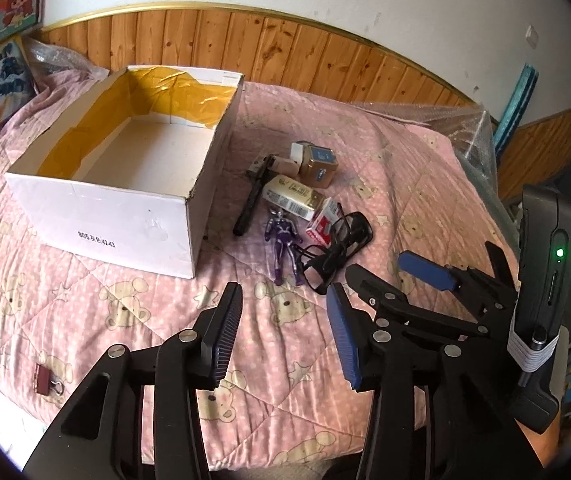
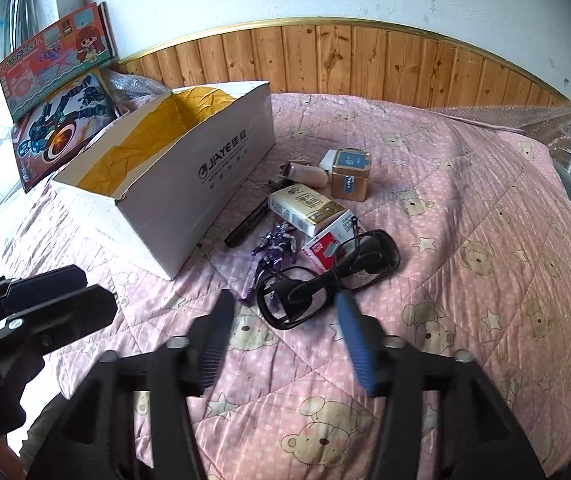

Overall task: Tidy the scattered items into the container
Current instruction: 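Move the right tool toward the black sunglasses and open its fingers, then grasp the sunglasses with the right tool while the left tool grasps the cream tissue pack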

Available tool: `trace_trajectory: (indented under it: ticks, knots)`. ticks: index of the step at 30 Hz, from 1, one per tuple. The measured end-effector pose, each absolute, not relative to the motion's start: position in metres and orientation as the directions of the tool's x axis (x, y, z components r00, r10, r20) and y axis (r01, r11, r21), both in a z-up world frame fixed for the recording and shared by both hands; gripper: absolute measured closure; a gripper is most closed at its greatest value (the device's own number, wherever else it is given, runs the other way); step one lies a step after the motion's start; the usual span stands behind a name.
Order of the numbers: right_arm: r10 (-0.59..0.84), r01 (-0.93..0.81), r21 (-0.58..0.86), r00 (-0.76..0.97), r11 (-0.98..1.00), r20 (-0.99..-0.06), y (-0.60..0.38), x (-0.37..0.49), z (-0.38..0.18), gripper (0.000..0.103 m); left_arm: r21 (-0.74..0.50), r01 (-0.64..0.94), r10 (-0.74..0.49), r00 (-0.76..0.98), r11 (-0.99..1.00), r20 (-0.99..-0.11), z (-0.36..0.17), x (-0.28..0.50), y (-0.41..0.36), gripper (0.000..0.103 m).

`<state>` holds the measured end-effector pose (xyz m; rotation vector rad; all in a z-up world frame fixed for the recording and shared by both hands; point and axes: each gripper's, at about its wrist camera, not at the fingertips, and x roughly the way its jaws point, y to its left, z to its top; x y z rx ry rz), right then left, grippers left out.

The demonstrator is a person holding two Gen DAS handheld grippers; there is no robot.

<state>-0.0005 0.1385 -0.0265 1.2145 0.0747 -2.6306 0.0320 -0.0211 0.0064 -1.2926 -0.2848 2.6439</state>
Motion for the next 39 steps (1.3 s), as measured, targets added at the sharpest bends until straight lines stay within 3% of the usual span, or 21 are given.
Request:
trace_trajectory:
  ticks: [12,19,26,35,39]
  knots:
    - [-0.207,0.237,0.079,-0.586,-0.968,-0.783,0.143,-0.026,-0.035,0.040,-0.295,-0.085,0.289,-0.571,-0.952,-0.768,-0.001,0.008,-0.017,0.052]
    - [-0.238,0.212,0.141,-0.563,-0.967,-0.791,0.160,-0.050,-0.044,0.040,-0.394,-0.079,0.375,-0.520,-0.916,-0.768,-0.008,-0.033,-0.011,0.050]
    - [-0.322,0.193,0.258,-0.548,-0.947,-0.772,0.188,-0.070,-0.050,0.040,-0.519,0.024,0.460,-0.429,-0.854,-0.777,-0.030,-0.090,-0.001,0.047]
    - [-0.358,0.187,0.306,-0.495,-0.934,-0.792,0.205,-0.101,-0.075,0.040,-0.506,0.183,0.419,-0.366,-0.843,-0.831,-0.069,-0.148,0.011,0.046]
    - [-0.361,0.103,0.355,-0.460,-0.929,-0.811,0.221,-0.112,-0.086,0.040,-0.506,0.229,0.414,-0.352,-0.832,-0.840,-0.083,-0.166,0.013,0.046]
